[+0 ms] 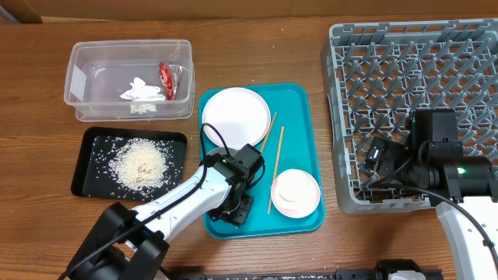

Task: Sort waste into correct bins and load items into the dishwasher
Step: 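Grasp the brown food scrap on the teal tray with the left gripper, then carry the food scrap to the black tray and release it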

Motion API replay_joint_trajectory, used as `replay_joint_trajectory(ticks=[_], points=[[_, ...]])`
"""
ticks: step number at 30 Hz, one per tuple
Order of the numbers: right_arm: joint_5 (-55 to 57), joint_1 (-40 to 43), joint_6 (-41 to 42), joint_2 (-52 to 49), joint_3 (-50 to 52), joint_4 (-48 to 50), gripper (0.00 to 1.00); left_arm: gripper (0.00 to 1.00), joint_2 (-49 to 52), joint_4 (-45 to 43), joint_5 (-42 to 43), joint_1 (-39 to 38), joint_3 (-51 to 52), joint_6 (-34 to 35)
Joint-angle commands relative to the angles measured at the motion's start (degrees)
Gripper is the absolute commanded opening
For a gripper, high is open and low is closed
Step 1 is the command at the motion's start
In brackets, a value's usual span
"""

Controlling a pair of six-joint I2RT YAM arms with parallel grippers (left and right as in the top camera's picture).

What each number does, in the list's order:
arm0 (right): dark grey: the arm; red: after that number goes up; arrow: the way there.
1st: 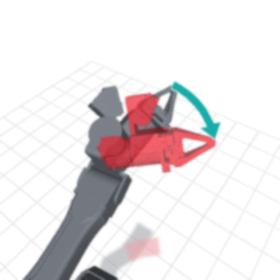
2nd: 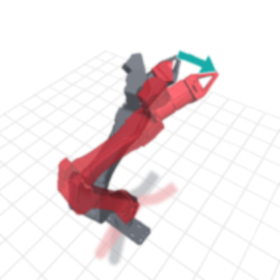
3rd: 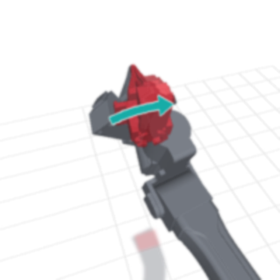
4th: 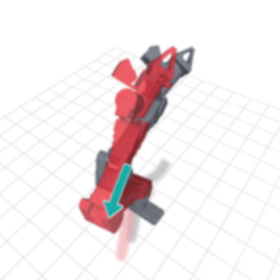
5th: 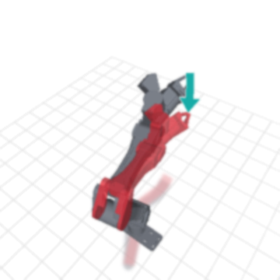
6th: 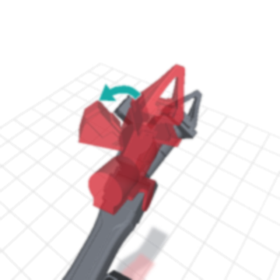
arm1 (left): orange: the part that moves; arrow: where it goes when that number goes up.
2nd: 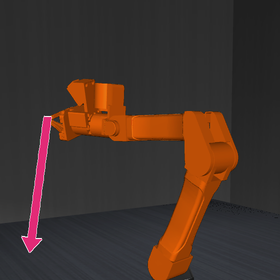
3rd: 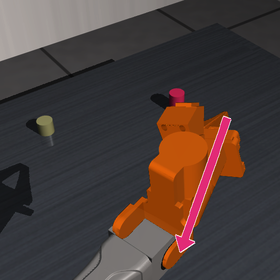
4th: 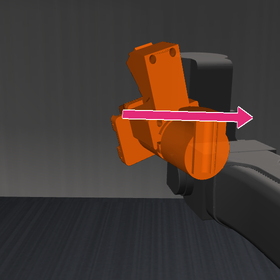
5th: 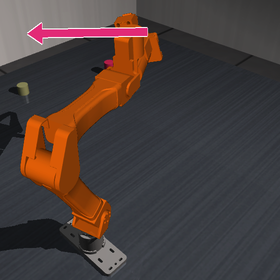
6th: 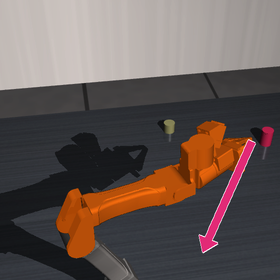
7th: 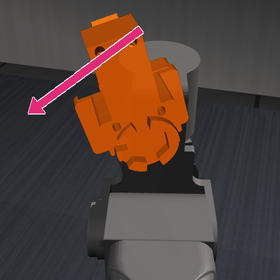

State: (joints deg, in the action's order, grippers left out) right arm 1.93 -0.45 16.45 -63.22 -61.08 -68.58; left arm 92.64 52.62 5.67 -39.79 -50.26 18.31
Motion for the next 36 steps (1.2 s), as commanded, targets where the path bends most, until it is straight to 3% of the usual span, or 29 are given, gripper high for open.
replay_joint_trajectory(ticks=[1,7,27,36], points=[[0.59,0.11,-0.33,0.5,-1.57,0.28,1.0,0.19,-0.5,-1.03,-0.81,-0.37,0.39,0.17],[0.59,0.11,-0.33,0.5,-1.57,0.26,1.0,0.04,-0.5,-0.76,-1.18,-0.37,0.33,0.2],[0.59,0.11,-0.35,0.5,-1.57,-0.11,1.0,0.04,-3.56,8.72,-3.96,0.13,-18.49,-0.52],[0.59,0.11,-0.33,0.5,-1.57,-0.13,1.0,0.04,-5.4,10.21,-8.87,12.15,-21.79,1.31]])
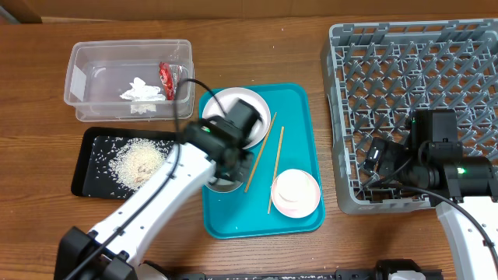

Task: Sort waste into correct bins and load items into the dishwasher
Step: 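Carry the food scrap to the black tray and release it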

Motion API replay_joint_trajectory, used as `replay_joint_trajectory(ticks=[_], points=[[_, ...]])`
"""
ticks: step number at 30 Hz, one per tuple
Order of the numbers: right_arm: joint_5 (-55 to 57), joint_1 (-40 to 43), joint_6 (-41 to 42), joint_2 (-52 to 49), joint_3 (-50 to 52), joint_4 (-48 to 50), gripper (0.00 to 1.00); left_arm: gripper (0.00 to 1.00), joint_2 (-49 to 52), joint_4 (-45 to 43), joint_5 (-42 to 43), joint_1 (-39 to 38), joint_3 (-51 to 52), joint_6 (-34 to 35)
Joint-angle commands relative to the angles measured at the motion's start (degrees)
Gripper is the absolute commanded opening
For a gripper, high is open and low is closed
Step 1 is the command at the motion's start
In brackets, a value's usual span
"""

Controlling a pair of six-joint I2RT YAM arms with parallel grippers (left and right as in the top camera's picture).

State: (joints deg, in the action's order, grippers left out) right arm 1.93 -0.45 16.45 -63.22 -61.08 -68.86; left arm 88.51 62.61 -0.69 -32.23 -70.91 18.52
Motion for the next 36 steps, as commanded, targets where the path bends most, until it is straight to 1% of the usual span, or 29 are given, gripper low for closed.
replay_joint_trajectory(ticks=[1,9,13,16,19,22,28,32,36], points=[[0.61,0.11,-0.35,0.5,-1.57,0.17,1.0,0.04,-1.27,0.31,-2.51,6.69,-1.14,1.09],[0.59,0.11,-0.33,0.5,-1.57,0.17,1.0,0.04,-1.25,0.55,-2.51,25.99,-1.11,1.25],[0.59,0.11,-0.35,0.48,-1.57,0.22,1.0,0.04,-1.2,0.17,-2.58,34.4,-0.87,1.25],[0.59,0.11,-0.35,0.46,-1.57,0.2,1.0,0.04,-1.2,-1.4,-2.97,39.82,0.26,1.49],[0.59,0.11,-0.33,0.46,-1.57,0.2,1.0,0.04,-1.14,-5.16,-2.93,44.59,2.71,1.73],[0.59,0.11,-0.33,0.46,-1.57,0.2,1.0,0.04,-1.11,-9.7,-2.91,47.84,5.86,2.34],[0.59,0.11,-0.33,0.46,-1.57,0.15,1.0,0.04,-0.74,-18.32,-4.02,51.45,11.67,2.32],[0.59,0.11,-0.33,0.46,-1.57,0.17,1.0,0.04,-0.76,-20.65,-7.5,52.19,12.76,2.29],[0.59,0.11,-0.33,0.46,-1.57,0.17,1.0,0.05,-0.76,-20.74,-8.04,52.17,12.76,2.32]])
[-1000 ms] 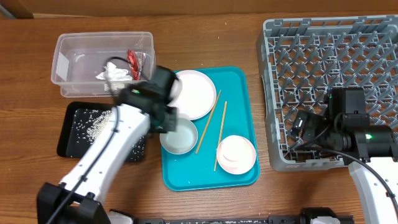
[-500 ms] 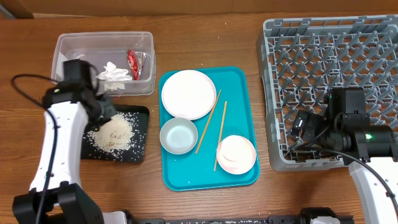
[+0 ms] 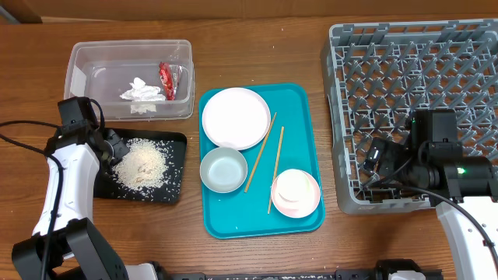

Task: Sort waste into correct bins and load items into the dishwasher
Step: 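Carry the food scrap to the black tray and release it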

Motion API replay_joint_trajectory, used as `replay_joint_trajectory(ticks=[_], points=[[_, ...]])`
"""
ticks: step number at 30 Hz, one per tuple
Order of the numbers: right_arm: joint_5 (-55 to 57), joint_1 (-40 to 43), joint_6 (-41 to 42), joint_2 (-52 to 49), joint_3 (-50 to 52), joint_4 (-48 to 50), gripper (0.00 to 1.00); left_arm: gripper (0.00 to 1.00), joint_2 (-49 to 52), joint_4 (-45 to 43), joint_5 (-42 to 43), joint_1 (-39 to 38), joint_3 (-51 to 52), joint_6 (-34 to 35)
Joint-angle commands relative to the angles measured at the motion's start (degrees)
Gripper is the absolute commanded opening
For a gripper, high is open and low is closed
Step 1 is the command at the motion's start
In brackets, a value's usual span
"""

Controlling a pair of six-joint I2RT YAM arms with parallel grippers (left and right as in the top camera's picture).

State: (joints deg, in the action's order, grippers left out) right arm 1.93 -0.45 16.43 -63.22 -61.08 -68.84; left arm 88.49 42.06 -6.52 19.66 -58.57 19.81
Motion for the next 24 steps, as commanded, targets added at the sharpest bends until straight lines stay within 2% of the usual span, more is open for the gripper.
replay_joint_trajectory(ticks=[1,3,11,19,24], points=[[0.59,0.11,-0.31,0.46,-1.57,0.15,1.0,0.07,-0.74,-0.15,-2.21,0.28,0.42,1.03],[0.59,0.11,-0.31,0.46,-1.57,0.13,1.0,0.1,-0.74,-0.13,-2.21,0.28,0.42,1.03],[0.59,0.11,-0.31,0.46,-1.57,0.15,1.0,0.09,-0.74,-0.57,-2.45,0.28,1.09,1.05],[0.59,0.11,-0.31,0.46,-1.57,0.0,1.0,0.1,-0.63,-6.56,-2.97,0.31,7.02,1.68],[0.59,0.11,-0.31,0.46,-1.57,-0.02,1.0,0.15,-0.63,-8.96,-3.06,0.31,8.98,1.68]])
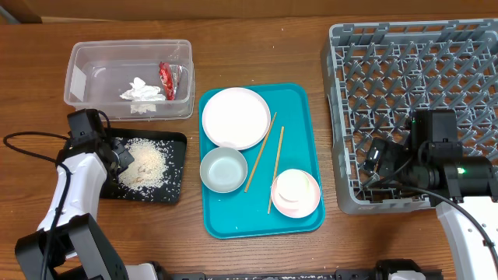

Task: Sort waste into correct bins and load items into the dishwasher
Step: 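Carry the food scrap to the black tray and release it, then grasp the white cup on the teal tray with the left gripper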

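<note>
A teal tray [302, 109] holds a white plate [235, 117], a grey-blue bowl [223, 169], a pink-rimmed white bowl [296, 192] and two chopsticks [261, 152]. The grey dish rack [412, 78] stands at the right. A clear bin [101, 78] holds a tissue [142, 91] and a red wrapper [166, 80]. Rice [148, 165] lies on a black tray [167, 190]. My left gripper [124, 155] hangs over the black tray's left part, at the rice's edge; its jaws are too dark to read. My right gripper [373, 167] sits at the rack's front left, its jaws unclear.
The black tray lies just below the clear bin at the left. Bare wooden table shows between the teal tray and the rack. The left arm's cable loops over the table at the far left.
My left gripper has shifted a little right and toward the front over the black tray, closer to the rice. The right arm and all the dishes stayed where they were.
My left arm first lay over the teal tray's front left, covering the grey-blue bowl. Then it reached over the bowl and the plate's edge. Then it was off the teal tray, over the black tray at the left, where it still is. The right arm never moved.
</note>
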Motion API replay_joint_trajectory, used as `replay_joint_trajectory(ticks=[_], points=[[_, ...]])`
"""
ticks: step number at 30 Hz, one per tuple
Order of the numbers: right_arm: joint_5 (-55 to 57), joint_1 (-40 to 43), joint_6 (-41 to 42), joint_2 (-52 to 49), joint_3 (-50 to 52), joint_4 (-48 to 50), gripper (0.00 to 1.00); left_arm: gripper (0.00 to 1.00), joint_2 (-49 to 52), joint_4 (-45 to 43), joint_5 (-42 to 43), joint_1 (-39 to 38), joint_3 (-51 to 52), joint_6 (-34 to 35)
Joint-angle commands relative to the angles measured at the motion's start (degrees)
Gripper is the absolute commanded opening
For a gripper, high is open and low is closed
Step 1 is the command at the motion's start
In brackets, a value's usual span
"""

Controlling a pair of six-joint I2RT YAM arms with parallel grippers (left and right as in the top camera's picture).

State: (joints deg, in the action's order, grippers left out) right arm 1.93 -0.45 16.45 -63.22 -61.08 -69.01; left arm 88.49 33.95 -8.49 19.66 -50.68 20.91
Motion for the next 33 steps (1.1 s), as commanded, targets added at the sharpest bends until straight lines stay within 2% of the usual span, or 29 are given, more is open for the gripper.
replay_joint_trajectory(ticks=[1,10,16,21,24,29,33], points=[[0.59,0.11,-0.33,0.46,-1.57,0.13,1.0,0.15,-0.63,-1.07,-1.07,0.28,1.51,0.61],[0.59,0.11,-0.33,0.46,-1.57,0.13,1.0,0.16,-0.63,-2.14,-1.09,0.28,4.24,1.05],[0.57,0.11,-0.33,0.46,-1.57,0.09,1.0,0.3,-0.63,-2.38,-1.07,0.28,4.59,1.03],[0.59,0.11,-0.33,0.46,-1.57,0.04,1.0,0.5,-0.66,-2.08,-0.76,0.28,4.2,1.01],[0.59,0.11,-0.33,0.46,-1.57,0.04,1.0,0.59,-1.27,-0.07,-0.13,0.28,2.21,1.01],[0.59,0.11,-0.31,0.46,-1.57,0.13,1.0,0.61,-3.21,5.25,3.15,0.13,-5.4,0.94],[0.57,0.11,-0.33,0.46,-1.57,0.35,1.0,0.61,-5.2,6.95,10.99,-0.96,-10.78,-1.31]])
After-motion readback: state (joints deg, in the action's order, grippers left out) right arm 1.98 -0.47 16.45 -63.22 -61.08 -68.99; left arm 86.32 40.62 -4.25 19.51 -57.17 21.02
